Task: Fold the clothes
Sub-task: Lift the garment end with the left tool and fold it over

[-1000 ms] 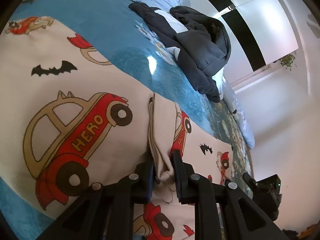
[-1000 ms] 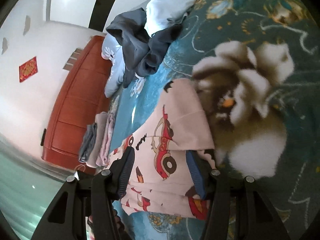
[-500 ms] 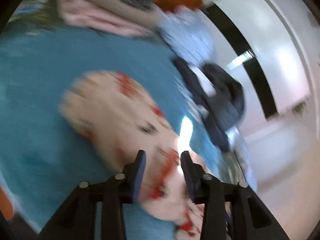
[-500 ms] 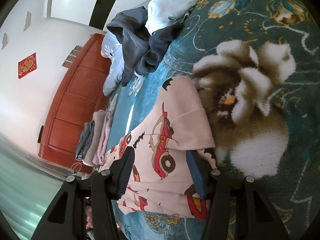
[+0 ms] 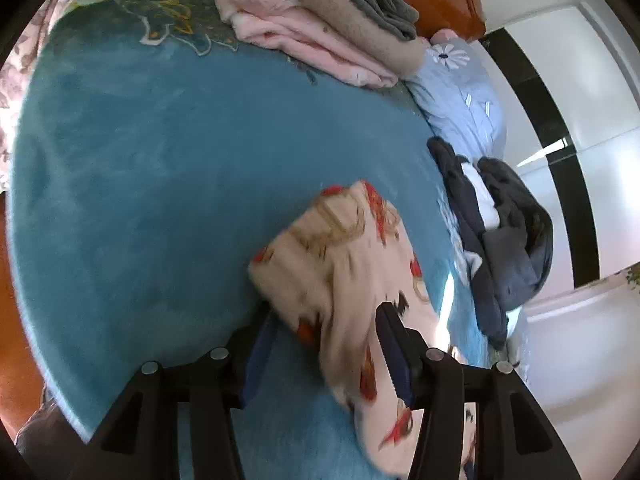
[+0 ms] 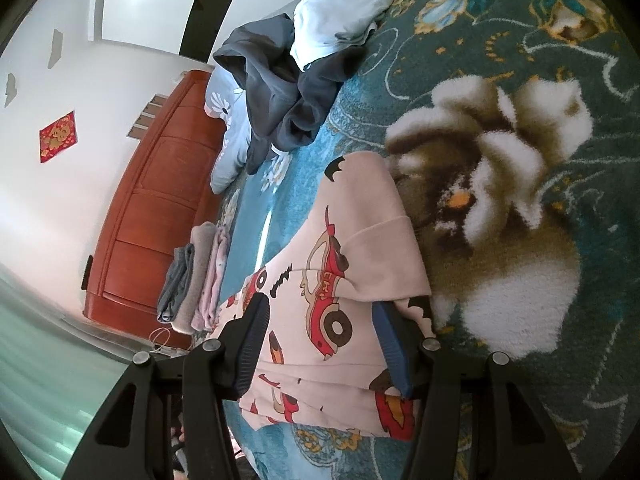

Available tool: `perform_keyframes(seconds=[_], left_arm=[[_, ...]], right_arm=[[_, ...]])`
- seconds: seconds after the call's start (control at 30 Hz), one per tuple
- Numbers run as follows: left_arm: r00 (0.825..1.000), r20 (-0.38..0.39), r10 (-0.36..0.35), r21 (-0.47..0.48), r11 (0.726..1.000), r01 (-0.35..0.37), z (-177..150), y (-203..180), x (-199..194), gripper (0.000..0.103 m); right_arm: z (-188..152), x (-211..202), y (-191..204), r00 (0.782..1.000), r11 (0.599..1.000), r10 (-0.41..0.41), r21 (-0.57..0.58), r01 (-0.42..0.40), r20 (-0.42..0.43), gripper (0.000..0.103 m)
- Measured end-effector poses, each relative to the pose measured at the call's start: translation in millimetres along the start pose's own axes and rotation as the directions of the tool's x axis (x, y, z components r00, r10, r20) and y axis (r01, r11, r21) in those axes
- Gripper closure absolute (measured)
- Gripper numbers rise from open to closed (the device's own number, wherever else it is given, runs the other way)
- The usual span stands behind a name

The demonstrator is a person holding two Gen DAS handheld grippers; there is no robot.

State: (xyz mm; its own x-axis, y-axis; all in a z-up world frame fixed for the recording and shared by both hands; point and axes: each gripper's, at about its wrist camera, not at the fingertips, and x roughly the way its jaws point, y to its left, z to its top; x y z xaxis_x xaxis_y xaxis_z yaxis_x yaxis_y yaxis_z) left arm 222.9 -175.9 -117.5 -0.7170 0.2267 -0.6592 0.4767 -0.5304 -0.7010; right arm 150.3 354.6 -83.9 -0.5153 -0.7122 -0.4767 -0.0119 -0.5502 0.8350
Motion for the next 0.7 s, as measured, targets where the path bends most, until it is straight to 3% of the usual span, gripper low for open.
perform_keyframes(seconds=[0.1,0.23,0.3,0.4,0.5,0.57,0.63,0.7], left_arm=[[1.0,0.024,0.001,-0.012,1.0,0.0,7.4,-3.9,5.9,0.051],[0.998,0.039,0.047,0.033,0.998,-0.048,12.2,-15.4,10.1,0.082],[0.997,0.064,0.043,0.095,0.994,-0.049,8.0,-33.3,1.8,0.084],[0.995,0.087,-0.037,0.225,0.974,0.017,-4.5,-71.8,-20.9,0.085],[0.981,0.068,-0.183,0.374,0.916,0.145,-25.1,-122.0,-48.7,0.085],[0.966,0.043,-0.255,0.49,0.848,0.202,-47.5,-158.7,-61.9,0.085],[0.96,-0.007,-0.279,0.586,0.777,0.23,-75.6,-190.8,-60.6,0.085],[0.964,-0.061,-0.259,0.643,0.729,0.236,-106.1,-213.5,-44.4,0.085]], right_arm=[[0.0,-1.4,-1.8,1.0,1.0,0.014,0.009,-0.014,0.0,0.048],[0.3,-3.3,-3.8,0.999,0.999,0.036,0.02,-0.036,-0.004,0.048],[0.3,-4.6,-4.4,0.999,0.999,0.046,0.022,-0.046,-0.006,0.048],[1.3,-8.2,-7.2,0.998,0.997,0.07,0.031,-0.069,-0.008,0.048],[3.3,-10.6,-12.4,0.995,0.993,0.103,0.055,-0.103,-0.005,0.048],[4.0,-11.5,-13.3,0.994,0.992,0.111,0.06,-0.111,-0.002,0.048],[4.4,-12.1,-12.5,0.994,0.992,0.111,0.058,-0.111,0.0,0.048],[4.6,-13.3,-11.0,0.994,0.993,0.107,0.055,-0.107,0.004,0.047]])
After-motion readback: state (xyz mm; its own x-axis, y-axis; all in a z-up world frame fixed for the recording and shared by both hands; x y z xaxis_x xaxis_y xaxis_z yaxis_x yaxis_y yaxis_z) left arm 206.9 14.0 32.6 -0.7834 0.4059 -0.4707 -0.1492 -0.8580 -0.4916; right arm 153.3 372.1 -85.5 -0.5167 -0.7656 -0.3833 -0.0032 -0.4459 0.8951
